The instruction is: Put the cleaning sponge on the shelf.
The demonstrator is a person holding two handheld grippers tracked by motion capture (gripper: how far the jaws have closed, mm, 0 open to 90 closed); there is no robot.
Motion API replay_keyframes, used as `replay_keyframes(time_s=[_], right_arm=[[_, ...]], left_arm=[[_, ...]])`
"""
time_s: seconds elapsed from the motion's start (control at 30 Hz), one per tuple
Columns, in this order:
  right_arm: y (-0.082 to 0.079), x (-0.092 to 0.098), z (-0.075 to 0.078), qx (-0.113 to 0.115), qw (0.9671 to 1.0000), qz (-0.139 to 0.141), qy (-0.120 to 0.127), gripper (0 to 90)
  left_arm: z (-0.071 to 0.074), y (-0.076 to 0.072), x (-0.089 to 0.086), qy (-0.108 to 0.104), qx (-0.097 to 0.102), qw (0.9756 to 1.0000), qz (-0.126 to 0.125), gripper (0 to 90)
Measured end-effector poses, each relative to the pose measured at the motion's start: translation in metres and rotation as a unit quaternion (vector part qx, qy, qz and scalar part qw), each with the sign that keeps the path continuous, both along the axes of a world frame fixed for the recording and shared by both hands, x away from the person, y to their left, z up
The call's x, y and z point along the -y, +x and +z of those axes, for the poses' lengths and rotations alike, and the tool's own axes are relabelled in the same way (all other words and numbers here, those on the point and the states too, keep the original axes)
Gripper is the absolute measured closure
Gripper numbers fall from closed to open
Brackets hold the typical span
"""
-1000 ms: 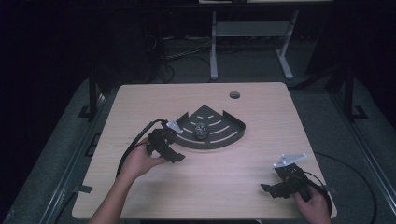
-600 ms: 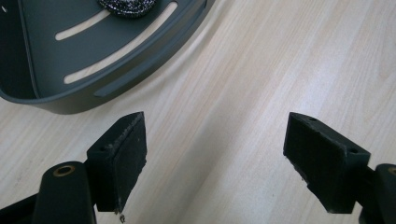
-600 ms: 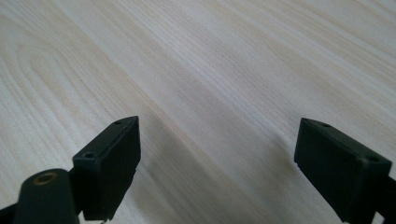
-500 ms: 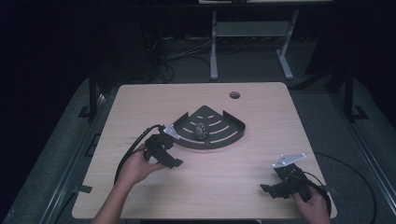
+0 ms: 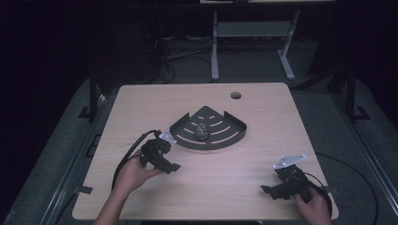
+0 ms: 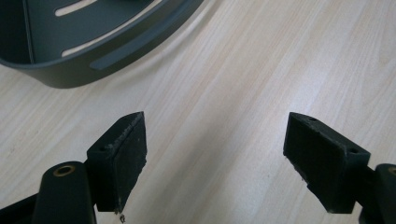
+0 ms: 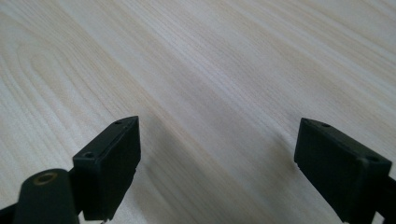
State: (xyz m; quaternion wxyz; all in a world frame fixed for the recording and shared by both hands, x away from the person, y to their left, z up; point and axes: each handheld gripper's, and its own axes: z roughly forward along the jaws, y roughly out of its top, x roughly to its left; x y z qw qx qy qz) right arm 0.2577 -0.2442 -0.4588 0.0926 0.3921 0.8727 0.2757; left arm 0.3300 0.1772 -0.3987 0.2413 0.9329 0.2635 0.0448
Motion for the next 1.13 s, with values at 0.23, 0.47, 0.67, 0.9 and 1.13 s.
replay_keyframes(time_s=[0.23, 0.47, 0.67, 0.9, 1.13], right_arm=[[-0.001, 0.002, 0.000, 0.000, 1.0000, -0.005, 0.000, 14.3], [-0.002, 0.003, 0.000, 0.000, 1.0000, -0.006, -0.002, 14.3], [-0.003, 0.004, 0.000, 0.001, 1.0000, -0.008, -0.001, 14.3], [-0.003, 0.004, 0.000, 0.000, 1.0000, -0.008, -0.001, 14.4], [-0.003, 0.004, 0.000, 0.002, 0.9999, -0.010, 0.000, 14.3]], left_arm=[[-0.001, -0.009, -0.006, -0.001, 0.003, 1.0000, 0.004, 20.9], [-0.002, -0.016, -0.011, -0.004, 0.004, 0.9999, 0.009, 20.9], [-0.002, -0.024, -0.016, -0.004, 0.010, 0.9999, 0.011, 20.9], [-0.002, -0.035, -0.023, -0.004, 0.012, 0.9998, 0.017, 20.9], [-0.003, -0.044, -0.033, -0.010, 0.013, 0.9995, 0.026, 20.9]])
